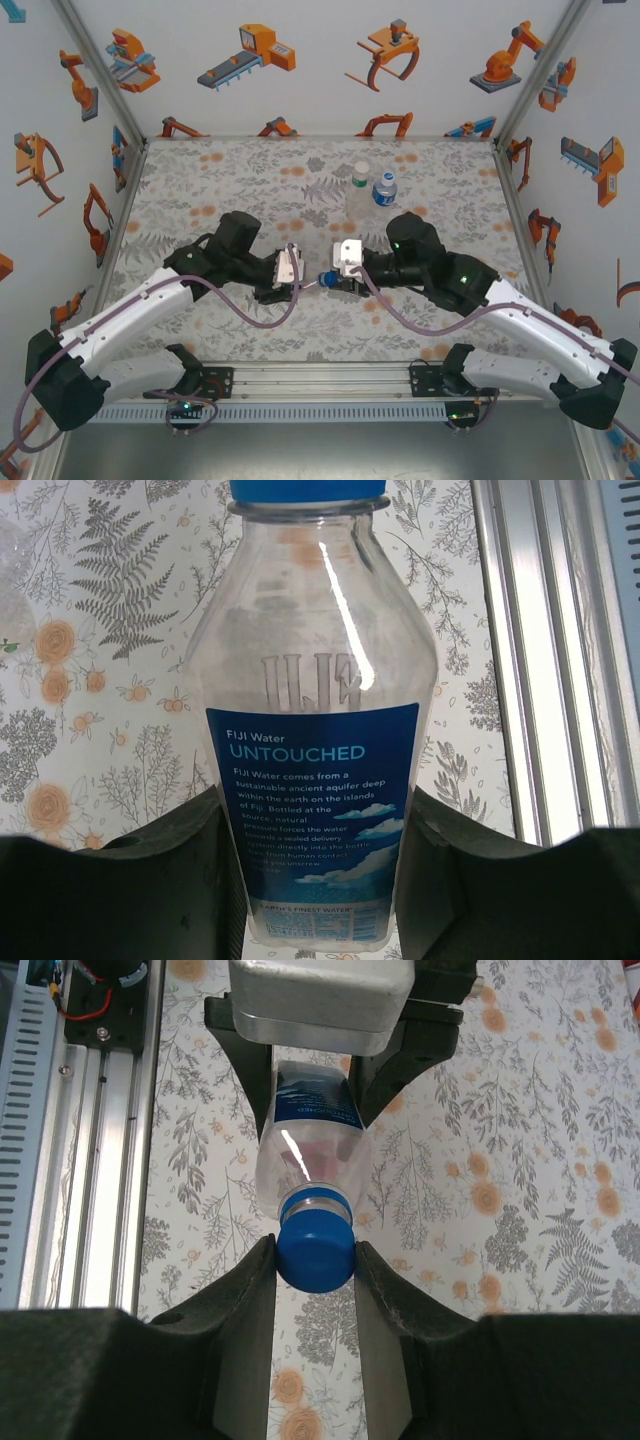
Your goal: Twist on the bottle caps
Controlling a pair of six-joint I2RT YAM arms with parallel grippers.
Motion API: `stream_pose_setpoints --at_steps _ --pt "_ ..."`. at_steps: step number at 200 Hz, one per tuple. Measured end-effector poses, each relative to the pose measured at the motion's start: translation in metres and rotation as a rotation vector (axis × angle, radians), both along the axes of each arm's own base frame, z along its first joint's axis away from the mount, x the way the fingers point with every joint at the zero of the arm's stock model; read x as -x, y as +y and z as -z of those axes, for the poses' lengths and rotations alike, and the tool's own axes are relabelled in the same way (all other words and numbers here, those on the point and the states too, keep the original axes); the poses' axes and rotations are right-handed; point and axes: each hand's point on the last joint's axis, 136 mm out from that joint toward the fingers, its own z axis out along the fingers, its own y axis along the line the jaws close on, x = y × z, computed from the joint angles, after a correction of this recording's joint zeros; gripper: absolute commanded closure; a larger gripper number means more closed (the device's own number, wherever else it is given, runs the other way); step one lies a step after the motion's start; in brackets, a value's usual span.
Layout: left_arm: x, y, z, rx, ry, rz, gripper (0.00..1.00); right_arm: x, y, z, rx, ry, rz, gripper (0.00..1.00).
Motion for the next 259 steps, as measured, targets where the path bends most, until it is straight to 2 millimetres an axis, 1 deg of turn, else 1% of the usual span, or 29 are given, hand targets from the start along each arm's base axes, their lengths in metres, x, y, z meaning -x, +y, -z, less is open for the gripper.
stream_pose_setpoints --at_steps 33,70,88,109,137,187,224,259 --pt "0.003 0.000 0.003 -0.005 0.021 0.011 1.00 0.004 0.000 0.003 0.020 -0.051 -0.053 1.00" --pt "0.003 0.001 0.006 -0.014 0.037 0.009 1.00 0.004 0.001 0.007 0.052 -0.087 -0.089 1.00" --pt "0.003 0.001 0.006 -0.016 0.037 0.008 1.00 0.004 0.003 0.008 0.060 -0.079 -0.089 1.00" --pt "0.003 0.002 0.006 -0.019 0.038 0.006 1.00 0.002 0.003 0.009 0.062 -0.026 -0.061 1.00" --pt "0.003 0.002 0.007 -0.021 0.040 0.007 1.00 -0.004 0.004 0.008 0.046 0.102 0.034 1.00" --pt "0.002 0.003 0.008 -0.029 0.039 0.001 1.00 -0.021 0.002 0.009 -0.044 0.407 0.297 1.00" --pt "0.001 0.005 0.011 -0.045 0.037 -0.010 1.00 -0.035 0.000 0.016 -0.104 0.644 0.488 1.00" --pt "-0.003 0.008 0.014 -0.066 0.028 -0.032 1.00 -0.049 -0.002 0.028 -0.147 0.862 0.680 1.00"
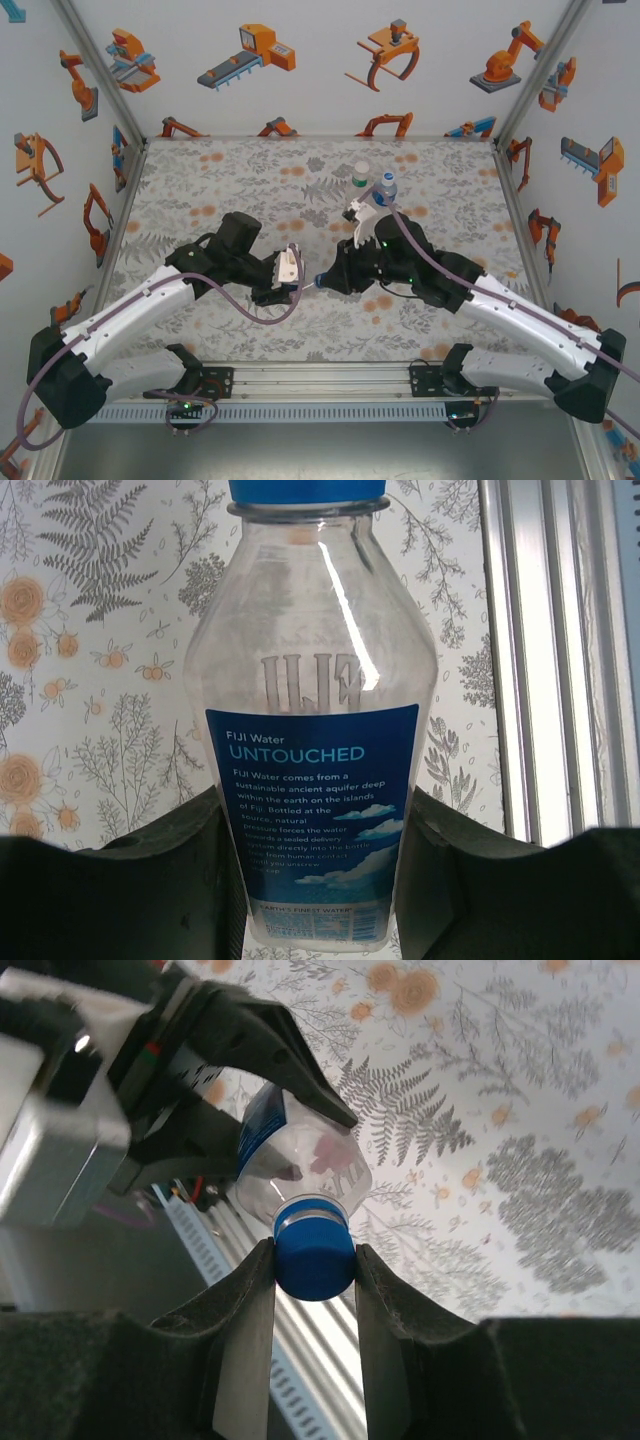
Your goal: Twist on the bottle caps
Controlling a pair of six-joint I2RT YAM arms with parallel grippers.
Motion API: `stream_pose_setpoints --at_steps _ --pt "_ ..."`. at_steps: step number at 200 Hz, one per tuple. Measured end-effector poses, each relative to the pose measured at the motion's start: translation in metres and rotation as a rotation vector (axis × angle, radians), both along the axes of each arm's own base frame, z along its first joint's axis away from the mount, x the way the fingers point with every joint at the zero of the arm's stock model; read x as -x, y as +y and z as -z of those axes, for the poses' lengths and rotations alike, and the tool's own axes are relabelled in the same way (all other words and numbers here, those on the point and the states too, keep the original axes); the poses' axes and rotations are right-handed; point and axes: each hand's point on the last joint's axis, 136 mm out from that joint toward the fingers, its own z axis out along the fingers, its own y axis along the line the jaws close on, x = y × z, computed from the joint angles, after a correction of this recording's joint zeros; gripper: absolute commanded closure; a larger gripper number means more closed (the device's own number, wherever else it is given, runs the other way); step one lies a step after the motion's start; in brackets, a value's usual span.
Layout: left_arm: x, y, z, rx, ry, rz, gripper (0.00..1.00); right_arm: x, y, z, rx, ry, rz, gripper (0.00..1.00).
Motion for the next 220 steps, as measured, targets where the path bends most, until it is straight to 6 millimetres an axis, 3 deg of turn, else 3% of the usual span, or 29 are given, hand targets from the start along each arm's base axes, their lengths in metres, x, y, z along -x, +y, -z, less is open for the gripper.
stream_pose_setpoints --at_steps 55,96,147,168,193,220 --pt "-0.008 0.005 0.005 -0.037 -0.020 -0.042 1.00 -0.016 -0.011 0.025 -0.133 0.375 0.351 1.00" --pt "-0.011 0.008 0.008 -0.056 -0.028 -0.060 1.00 -0.019 -0.016 0.038 -0.255 0.546 0.495 1.00" --pt "-0.011 0.006 0.006 -0.044 -0.030 -0.060 1.00 -0.020 -0.018 0.034 -0.265 0.548 0.508 0.56" --pt "-0.007 -0.005 -0.007 0.027 -0.042 -0.014 1.00 -0.021 -0.021 0.023 -0.229 0.473 0.480 0.38" --pt "-0.004 -0.011 -0.018 0.077 -0.057 0.015 1.00 -0.025 -0.028 0.002 -0.184 0.353 0.448 0.30" --pt "-0.003 -0.013 -0.021 0.094 -0.058 0.026 1.00 -0.031 -0.039 -0.026 -0.161 0.214 0.423 0.32"
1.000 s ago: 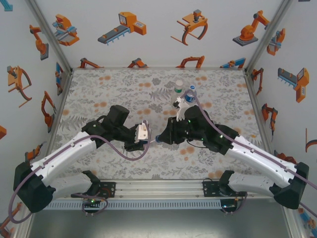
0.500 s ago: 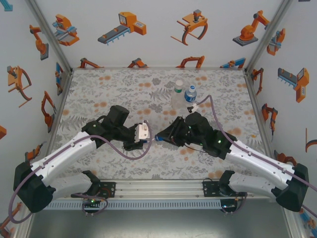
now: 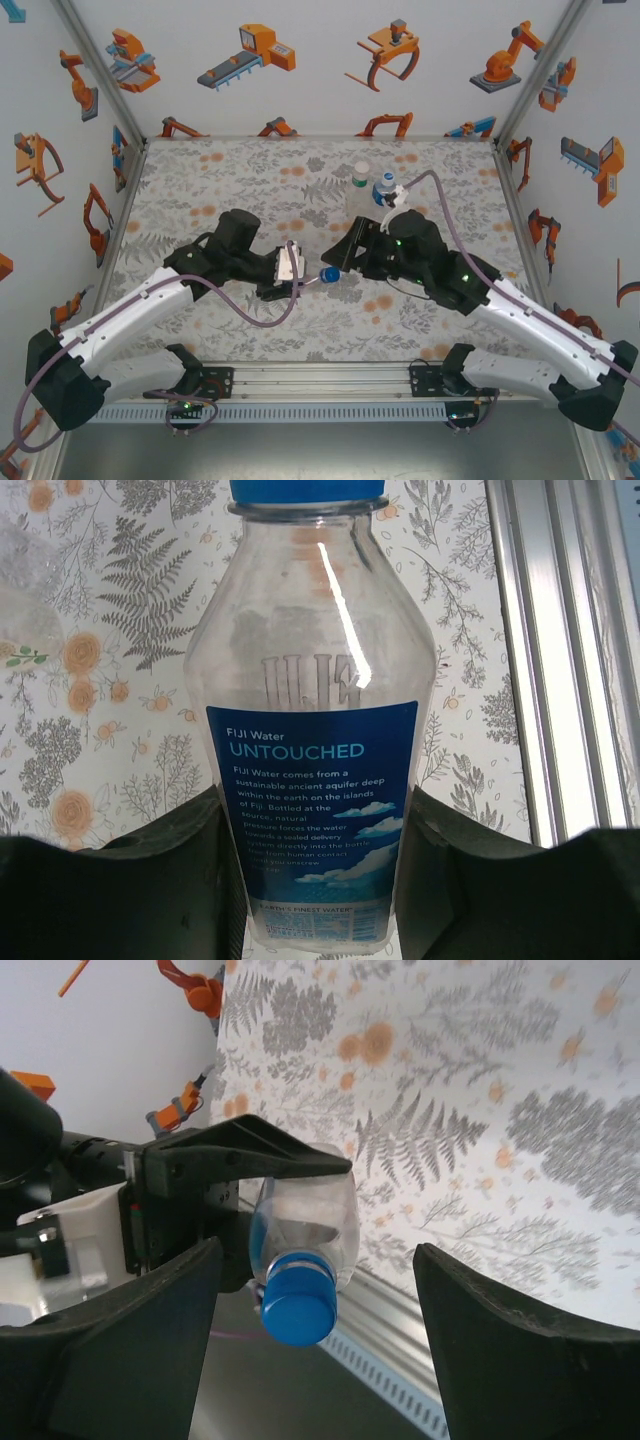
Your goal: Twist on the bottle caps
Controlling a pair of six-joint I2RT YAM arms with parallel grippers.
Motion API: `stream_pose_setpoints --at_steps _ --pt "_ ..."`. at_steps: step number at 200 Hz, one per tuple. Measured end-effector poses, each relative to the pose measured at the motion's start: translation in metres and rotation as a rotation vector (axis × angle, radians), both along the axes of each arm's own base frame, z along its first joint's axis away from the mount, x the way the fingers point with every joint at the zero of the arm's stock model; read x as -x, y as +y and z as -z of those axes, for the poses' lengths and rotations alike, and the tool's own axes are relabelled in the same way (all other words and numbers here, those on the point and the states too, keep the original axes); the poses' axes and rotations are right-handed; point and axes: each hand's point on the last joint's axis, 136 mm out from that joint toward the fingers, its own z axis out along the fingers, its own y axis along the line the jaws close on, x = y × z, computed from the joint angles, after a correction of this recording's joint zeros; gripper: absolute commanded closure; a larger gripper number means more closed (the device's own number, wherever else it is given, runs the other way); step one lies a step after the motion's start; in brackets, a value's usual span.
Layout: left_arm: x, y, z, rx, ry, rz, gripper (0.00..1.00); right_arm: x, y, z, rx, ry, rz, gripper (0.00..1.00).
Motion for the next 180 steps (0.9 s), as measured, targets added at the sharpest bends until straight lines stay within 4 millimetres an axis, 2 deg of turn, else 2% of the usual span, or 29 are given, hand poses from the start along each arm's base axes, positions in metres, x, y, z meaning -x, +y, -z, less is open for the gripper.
stream_pose_setpoints --at_steps 33,76,101,127,150,180 --pt "0.000 -0.001 -0.001 0.004 0.000 0.003 1.00 0.000 -0.006 -0.027 0.091 -0.205 -0.093 0.36" --pt "0.003 -0.001 -0.002 0.012 0.001 0.020 1.00 0.030 0.008 -0.043 0.246 -0.584 -0.456 0.44" --pt "0.004 -0.001 -0.002 0.015 -0.002 0.032 1.00 0.056 0.017 -0.040 0.323 -0.797 -0.720 0.46" --pt "0.005 -0.002 -0.003 0.012 -0.002 0.042 1.00 0.075 0.023 -0.034 0.370 -0.951 -0.920 0.46" --pt "0.006 -0.002 -0.003 0.012 -0.003 0.046 1.00 0.084 0.026 -0.028 0.386 -1.036 -1.026 0.48" --pt "0.006 -0.002 -0.003 0.013 -0.001 0.049 1.00 0.087 0.029 -0.025 0.396 -1.101 -1.077 0.54"
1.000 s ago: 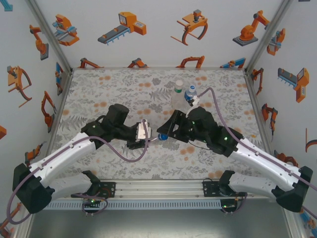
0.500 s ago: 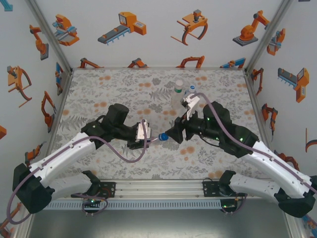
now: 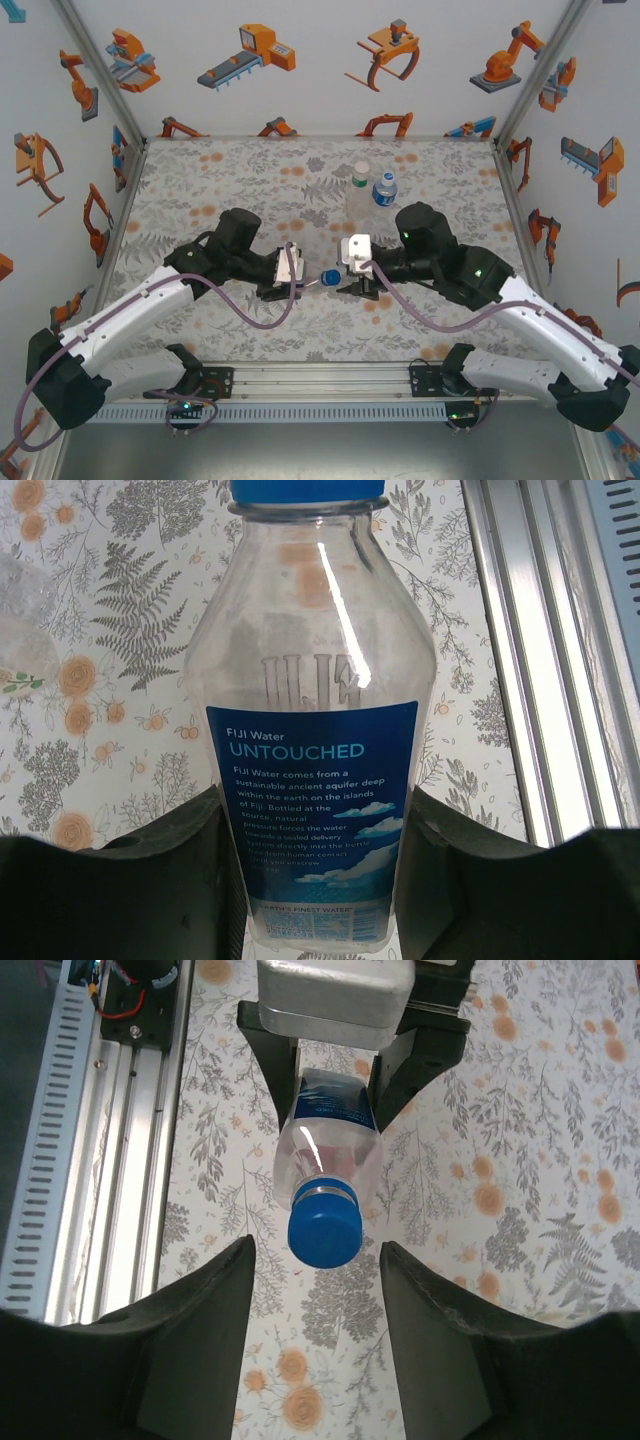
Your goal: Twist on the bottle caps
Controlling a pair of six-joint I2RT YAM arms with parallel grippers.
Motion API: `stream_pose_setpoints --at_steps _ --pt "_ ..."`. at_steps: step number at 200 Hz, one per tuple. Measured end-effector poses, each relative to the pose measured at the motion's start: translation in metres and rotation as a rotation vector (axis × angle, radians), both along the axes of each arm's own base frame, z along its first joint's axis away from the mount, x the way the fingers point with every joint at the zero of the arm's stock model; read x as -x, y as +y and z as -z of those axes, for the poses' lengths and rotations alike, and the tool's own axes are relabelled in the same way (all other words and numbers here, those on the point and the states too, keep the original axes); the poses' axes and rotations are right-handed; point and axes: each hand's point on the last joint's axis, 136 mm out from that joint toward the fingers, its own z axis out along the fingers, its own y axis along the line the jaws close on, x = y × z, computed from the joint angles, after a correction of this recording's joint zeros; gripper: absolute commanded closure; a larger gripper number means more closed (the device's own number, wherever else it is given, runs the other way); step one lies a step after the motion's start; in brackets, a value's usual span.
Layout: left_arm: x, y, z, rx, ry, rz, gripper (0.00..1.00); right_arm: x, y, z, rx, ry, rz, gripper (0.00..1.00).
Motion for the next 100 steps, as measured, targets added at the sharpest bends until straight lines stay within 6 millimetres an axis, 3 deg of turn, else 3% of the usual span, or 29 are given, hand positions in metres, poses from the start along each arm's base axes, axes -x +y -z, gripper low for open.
stream_pose_setpoints --at_steps 100 --pt "0.001 0.000 0.002 -0.007 0.010 0.003 1.00 -0.003 0.008 0.011 0.004 -0.027 -0.035 0.68"
